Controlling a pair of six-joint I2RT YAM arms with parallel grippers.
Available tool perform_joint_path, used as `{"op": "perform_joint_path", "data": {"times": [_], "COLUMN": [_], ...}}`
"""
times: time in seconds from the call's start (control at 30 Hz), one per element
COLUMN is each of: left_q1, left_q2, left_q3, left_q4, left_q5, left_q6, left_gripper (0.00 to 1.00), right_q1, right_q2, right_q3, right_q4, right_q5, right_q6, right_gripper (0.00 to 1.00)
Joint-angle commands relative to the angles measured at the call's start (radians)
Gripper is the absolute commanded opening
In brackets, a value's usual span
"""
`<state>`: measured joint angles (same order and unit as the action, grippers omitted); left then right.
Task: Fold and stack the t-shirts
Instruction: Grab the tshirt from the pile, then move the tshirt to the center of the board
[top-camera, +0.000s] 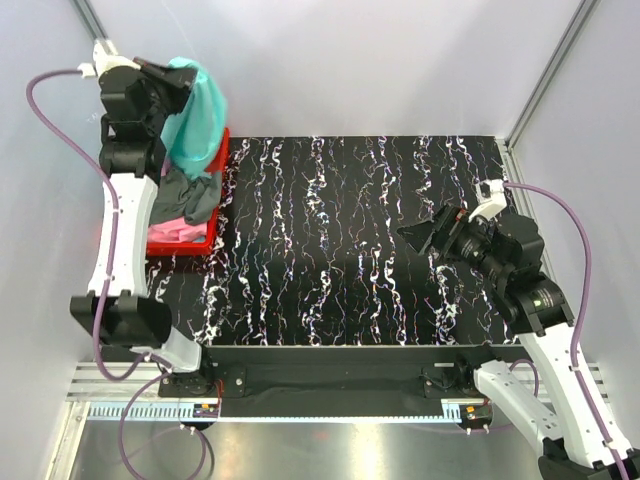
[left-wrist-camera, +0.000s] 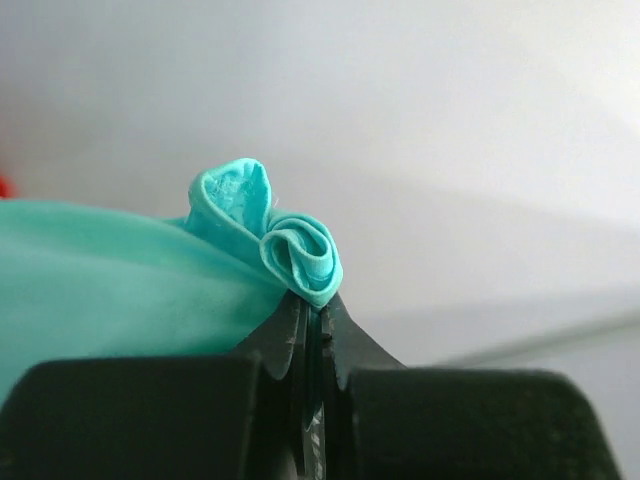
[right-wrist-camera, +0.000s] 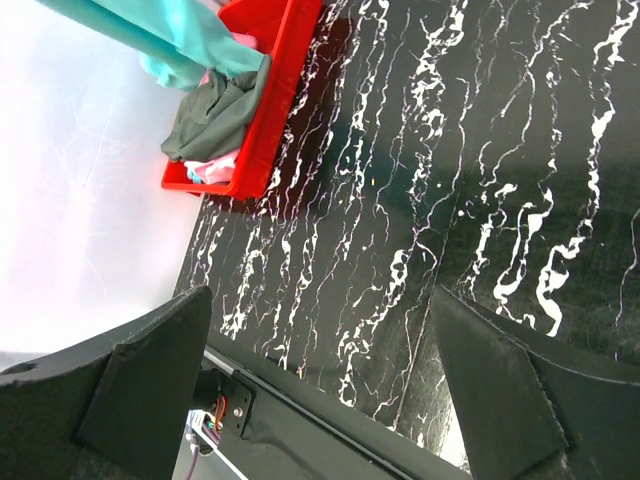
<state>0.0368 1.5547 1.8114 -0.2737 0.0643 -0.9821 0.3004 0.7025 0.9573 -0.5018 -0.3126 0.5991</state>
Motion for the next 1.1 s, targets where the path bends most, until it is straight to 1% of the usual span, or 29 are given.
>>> {"op": "perform_joint_path", "data": {"times": [0.0, 0.03, 0.1, 0.13, 0.2, 0.23, 0.27, 0.3, 0.33, 0.4, 0.43, 0.47, 0.5, 0.53, 0.57, 0.6, 0.63, 0.67, 0.7, 0.73, 0.77, 0.8, 0.83, 0.9, 0.93, 1.0, 1.07], "left_q1": [-0.107, -0.182, -0.268, -0.358, -0.454, -0.545, -0.587, -0.618, -0.662, -0.684, -0.684, -0.683, -0.680, -0.672, -0.663, -0.651, -0.619, -0.598, -0.577, -0.533, -0.506, -0.482, -0.436, -0.393, -0.361, -0.332, -0.322], "left_q2": [-0.071, -0.099, -0.139, -0.177, -0.203, -0.217, -0.222, -0.226, -0.238, -0.255, -0.283, -0.303, -0.324, -0.355, -0.364, -0.367, -0.370, -0.366, -0.360, -0.335, -0.314, -0.291, -0.245, -0.210, -0.182, -0.142, -0.104], "left_q3": [0.045, -0.005, -0.093, -0.206, -0.314, -0.399, -0.444, -0.489, -0.588, -0.690, -0.789, -0.829, -0.862, -0.891, -0.891, -0.886, -0.877, -0.871, -0.867, -0.860, -0.851, -0.841, -0.821, -0.813, -0.820, -0.830, -0.814], "left_q4": [0.099, 0.135, 0.151, 0.171, 0.197, 0.171, 0.160, 0.166, 0.175, 0.206, 0.231, 0.229, 0.208, 0.123, 0.070, -0.027, -0.063, -0.094, -0.132, -0.145, -0.157, -0.188, -0.200, -0.185, -0.173, -0.127, -0.114], "left_q5": [0.182, 0.221, 0.246, 0.247, 0.265, 0.262, 0.284, 0.313, 0.337, 0.411, 0.416, 0.410, 0.347, 0.304, 0.264, 0.199, 0.169, 0.125, 0.112, 0.108, 0.106, 0.092, 0.080, 0.074, 0.074, 0.081, 0.074], "left_q6": [0.124, 0.176, 0.191, 0.189, 0.204, 0.232, 0.238, 0.243, 0.232, 0.211, 0.185, 0.177, 0.195, 0.212, 0.232, 0.267, 0.281, 0.292, 0.315, 0.322, 0.332, 0.342, 0.344, 0.339, 0.332, 0.312, 0.309], "left_gripper": [0.00, 0.02, 0.07, 0.08, 0.10, 0.11, 0.15, 0.23, 0.30, 0.45, 0.55, 0.60, 0.66, 0.74, 0.77, 0.78, 0.79, 0.81, 0.82, 0.82, 0.82, 0.82, 0.82, 0.80, 0.80, 0.80, 0.79], "right_q1": [0.005, 0.003, 0.003, 0.005, 0.005, 0.006, 0.003, 0.006, 0.005, 0.003, 0.005, 0.005, 0.005, 0.005, 0.005, 0.005, 0.005, 0.003, 0.005, 0.003, 0.005, 0.005, 0.005, 0.005, 0.005, 0.005, 0.006], "right_q2": [-0.020, -0.021, -0.023, -0.024, -0.021, -0.024, -0.023, -0.021, -0.018, -0.012, 0.003, 0.012, 0.023, 0.050, 0.066, 0.086, 0.133, 0.162, 0.196, 0.269, 0.310, 0.348, 0.420, 0.483, 0.533, 0.572, 0.609], "right_q3": [0.035, 0.037, 0.043, 0.047, 0.055, 0.058, 0.061, 0.063, 0.066, 0.061, 0.058, 0.054, 0.041, 0.034, 0.012, 0.002, -0.011, -0.028, -0.034, -0.037, -0.043, -0.046, -0.048, -0.055, -0.061, -0.090, -0.132], "right_q4": [-0.017, -0.023, -0.056, -0.072, -0.112, -0.124, -0.147, -0.159, -0.173, -0.210, -0.218, -0.224, -0.222, -0.216, -0.186, -0.166, -0.141, -0.082, -0.054, -0.032, 0.015, 0.032, 0.045, 0.080, 0.088, 0.111, 0.129], "right_q5": [0.023, 0.026, 0.052, 0.064, 0.110, 0.122, 0.148, 0.164, 0.182, 0.234, 0.247, 0.254, 0.254, 0.251, 0.235, 0.222, 0.205, 0.161, 0.143, 0.130, 0.118, 0.121, 0.122, 0.125, 0.122, 0.110, 0.084], "right_q6": [0.019, 0.021, 0.016, 0.015, 0.004, 0.001, -0.002, -0.007, -0.009, -0.013, -0.016, -0.016, -0.021, -0.021, -0.019, -0.022, -0.024, -0.025, -0.027, -0.027, -0.025, -0.025, -0.028, -0.036, -0.036, -0.029, -0.019], "right_gripper": [0.98, 0.98, 0.98, 0.98, 0.98, 0.98, 0.98, 0.98, 0.98, 0.98, 0.98, 0.98, 0.98, 0.98, 0.97, 0.95, 0.94, 0.91, 0.89, 0.87, 0.85, 0.79, 0.75, 0.68, 0.66, 0.65, 0.64]}}
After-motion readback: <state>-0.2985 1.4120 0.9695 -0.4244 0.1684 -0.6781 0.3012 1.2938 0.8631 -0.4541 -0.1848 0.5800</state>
